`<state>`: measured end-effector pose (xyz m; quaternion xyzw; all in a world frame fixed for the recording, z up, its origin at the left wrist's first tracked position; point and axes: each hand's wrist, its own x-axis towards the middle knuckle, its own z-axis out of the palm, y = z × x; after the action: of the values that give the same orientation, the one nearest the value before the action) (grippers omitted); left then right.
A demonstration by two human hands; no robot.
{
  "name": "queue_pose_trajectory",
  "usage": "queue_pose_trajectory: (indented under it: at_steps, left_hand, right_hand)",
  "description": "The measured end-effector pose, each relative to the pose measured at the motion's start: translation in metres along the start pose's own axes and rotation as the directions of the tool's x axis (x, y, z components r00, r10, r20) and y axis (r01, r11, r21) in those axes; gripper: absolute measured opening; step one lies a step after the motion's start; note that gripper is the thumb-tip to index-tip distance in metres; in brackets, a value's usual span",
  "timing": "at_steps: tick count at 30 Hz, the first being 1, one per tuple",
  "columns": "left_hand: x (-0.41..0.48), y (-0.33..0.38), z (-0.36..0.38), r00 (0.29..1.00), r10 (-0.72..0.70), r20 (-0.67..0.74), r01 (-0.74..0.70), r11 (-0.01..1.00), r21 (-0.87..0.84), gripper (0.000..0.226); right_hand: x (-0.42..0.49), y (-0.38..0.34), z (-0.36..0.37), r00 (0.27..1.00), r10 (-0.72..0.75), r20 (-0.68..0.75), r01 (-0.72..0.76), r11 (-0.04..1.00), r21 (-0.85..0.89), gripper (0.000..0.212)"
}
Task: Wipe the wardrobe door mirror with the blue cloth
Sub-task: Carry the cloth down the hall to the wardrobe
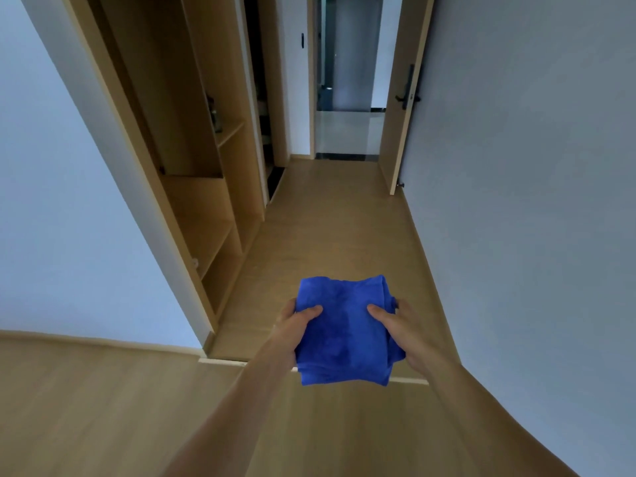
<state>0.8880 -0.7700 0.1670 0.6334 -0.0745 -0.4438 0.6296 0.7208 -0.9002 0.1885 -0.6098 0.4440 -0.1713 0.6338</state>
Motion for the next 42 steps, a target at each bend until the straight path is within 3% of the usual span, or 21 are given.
queue_pose_trajectory:
  at_steps: [3, 7, 11, 14, 22, 26, 32, 36, 42]
  left_hand:
    - [0.036, 0.018, 0.029, 1.0, -0.003, -0.027, 0.003, 1.0, -0.012, 0.031]
    - [0.076, 0.039, 0.062, 0.998, 0.012, -0.057, -0.014, 0.999, -0.043, 0.028]
    - [0.111, 0.058, 0.083, 0.997, 0.012, -0.079, -0.015, 0.999, -0.037, 0.031]
    - [0.14, 0.077, 0.094, 0.995, 0.027, -0.099, -0.031, 0.999, -0.037, 0.032]
    - [0.244, 0.125, 0.103, 0.996, 0.033, -0.083, -0.034, 0.999, -0.014, 0.027]
    - [0.314, 0.151, 0.107, 0.998, 0.016, -0.06, -0.017, 1.0, -0.023, 0.021]
    - [0.4, 0.19, 0.103, 0.999, 0.018, -0.035, -0.019, 0.999, -0.029, 0.021]
    - [0.44, 0.221, 0.088, 0.995, 0.004, -0.101, -0.007, 1.0, -0.022, 0.015]
    - [0.495, 0.251, 0.054, 0.96, 0.013, -0.28, -0.025, 0.999, -0.038, 0.011]
  right_hand:
    - [0.048, -0.019, -0.022, 0.999, -0.026, 0.038, 0.026, 1.0, -0.004, 0.011]
    - [0.104, -0.045, -0.047, 0.998, -0.019, 0.063, 0.021, 0.999, -0.029, 0.032]
    - [0.148, -0.064, -0.062, 0.995, -0.027, 0.094, 0.033, 0.998, -0.056, 0.018]
    - [0.184, -0.076, -0.068, 0.994, -0.038, 0.102, 0.042, 0.998, -0.037, 0.03]
    - [0.284, -0.115, -0.062, 0.991, -0.083, 0.103, 0.087, 0.996, -0.027, 0.025]
    - [0.344, -0.141, -0.057, 0.991, -0.101, 0.083, 0.107, 0.991, -0.077, 0.04]
    - [0.429, -0.18, -0.038, 0.99, -0.114, 0.082, 0.122, 0.988, -0.098, 0.03]
    - [0.478, -0.201, -0.014, 0.988, -0.095, 0.124, 0.109, 0.988, -0.11, 0.009]
    - [0.559, -0.227, 0.034, 0.969, -0.092, 0.228, 0.118, 0.987, -0.104, 0.008]
